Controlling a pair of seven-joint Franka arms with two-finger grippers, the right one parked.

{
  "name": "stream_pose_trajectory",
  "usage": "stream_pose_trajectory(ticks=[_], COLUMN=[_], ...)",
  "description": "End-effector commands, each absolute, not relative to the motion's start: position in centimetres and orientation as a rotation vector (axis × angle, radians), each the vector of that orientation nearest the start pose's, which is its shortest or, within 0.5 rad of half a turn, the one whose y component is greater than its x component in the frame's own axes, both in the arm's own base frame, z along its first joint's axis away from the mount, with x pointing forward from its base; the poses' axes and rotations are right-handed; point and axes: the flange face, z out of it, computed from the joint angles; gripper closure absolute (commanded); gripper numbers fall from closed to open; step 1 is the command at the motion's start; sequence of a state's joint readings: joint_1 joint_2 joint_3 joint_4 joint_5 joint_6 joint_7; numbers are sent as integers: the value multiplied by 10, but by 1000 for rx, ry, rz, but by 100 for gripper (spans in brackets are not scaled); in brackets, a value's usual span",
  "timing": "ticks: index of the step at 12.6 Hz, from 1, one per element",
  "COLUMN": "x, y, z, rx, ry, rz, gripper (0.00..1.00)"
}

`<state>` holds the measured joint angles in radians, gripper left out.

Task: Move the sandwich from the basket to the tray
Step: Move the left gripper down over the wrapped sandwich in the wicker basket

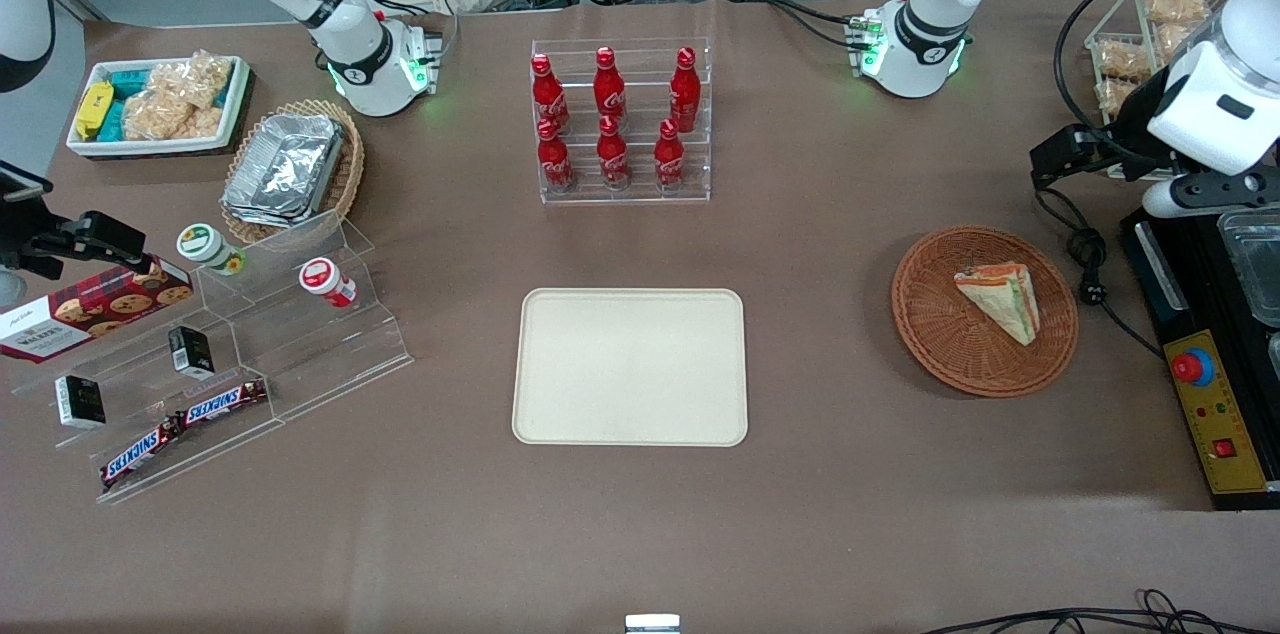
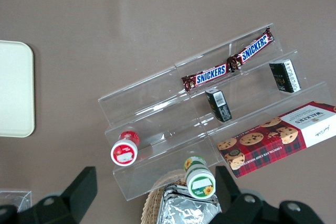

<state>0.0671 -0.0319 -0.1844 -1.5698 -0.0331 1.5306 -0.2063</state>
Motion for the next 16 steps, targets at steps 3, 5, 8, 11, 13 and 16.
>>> stream_pose_trajectory(ticks=[3,5,8,11,13,16], x=[539,543,549,547,540,537], y=[-66,-61,-35,-10,19,40], z=[640,613,545,459,408,339], rx=[-3160,-3140,-3089,-3055,-3035,-3009], ry=[-133,-302,-581,-748,-820,-943], rz=[57,133,149,117,73,65], gripper=[0,0,0,0,0,0])
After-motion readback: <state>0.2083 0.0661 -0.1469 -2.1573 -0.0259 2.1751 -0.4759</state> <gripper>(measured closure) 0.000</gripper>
